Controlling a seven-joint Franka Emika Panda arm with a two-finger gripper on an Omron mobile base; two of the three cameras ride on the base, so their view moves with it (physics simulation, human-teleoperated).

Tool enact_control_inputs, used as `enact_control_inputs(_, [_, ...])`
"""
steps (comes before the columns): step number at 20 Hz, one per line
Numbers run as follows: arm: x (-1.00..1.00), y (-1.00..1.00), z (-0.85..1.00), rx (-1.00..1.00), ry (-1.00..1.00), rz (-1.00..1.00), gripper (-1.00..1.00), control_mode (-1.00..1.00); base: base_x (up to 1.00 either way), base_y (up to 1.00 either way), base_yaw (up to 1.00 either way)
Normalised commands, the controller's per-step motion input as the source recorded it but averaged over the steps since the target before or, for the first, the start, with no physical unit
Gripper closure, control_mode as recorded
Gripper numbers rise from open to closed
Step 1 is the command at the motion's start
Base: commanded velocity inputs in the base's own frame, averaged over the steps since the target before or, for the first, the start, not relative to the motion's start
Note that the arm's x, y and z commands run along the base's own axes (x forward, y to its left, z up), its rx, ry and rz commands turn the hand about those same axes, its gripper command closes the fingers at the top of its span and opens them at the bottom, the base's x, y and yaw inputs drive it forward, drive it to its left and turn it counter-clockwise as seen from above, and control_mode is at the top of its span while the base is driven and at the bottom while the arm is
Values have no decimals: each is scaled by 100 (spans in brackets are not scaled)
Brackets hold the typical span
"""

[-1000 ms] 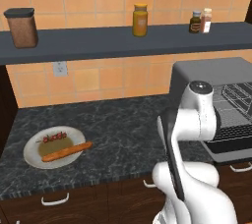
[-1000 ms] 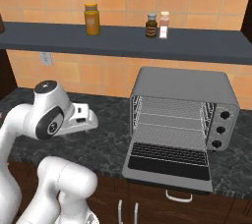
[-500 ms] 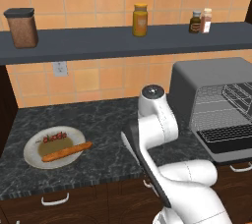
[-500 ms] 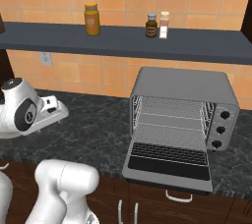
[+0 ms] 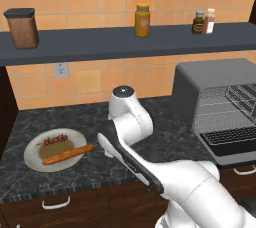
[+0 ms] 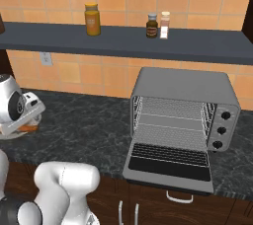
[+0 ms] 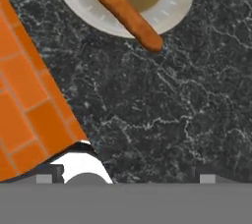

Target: Pick up the kebab skewer and baguette bread, and place them inside the toaster oven. Close the toaster oven door and start by setting the timer.

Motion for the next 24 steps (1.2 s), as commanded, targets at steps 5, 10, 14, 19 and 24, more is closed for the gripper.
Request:
enact_control_inputs(5, [51, 100, -19, -20, 8, 18, -100, -100, 0, 0, 0])
enact_control_inputs(10, [54, 100, -34, -16, 14, 16, -100, -100, 0, 0, 0])
enact_control_inputs(14, [46, 86, -35, -12, 21, 14, -100, -100, 0, 0, 0])
enact_control_inputs(19, [29, 55, -43, -4, 16, 12, -100, -100, 0, 0, 0])
enact_control_inputs(24, [29, 44, -40, -7, 7, 12, -100, -100, 0, 0, 0])
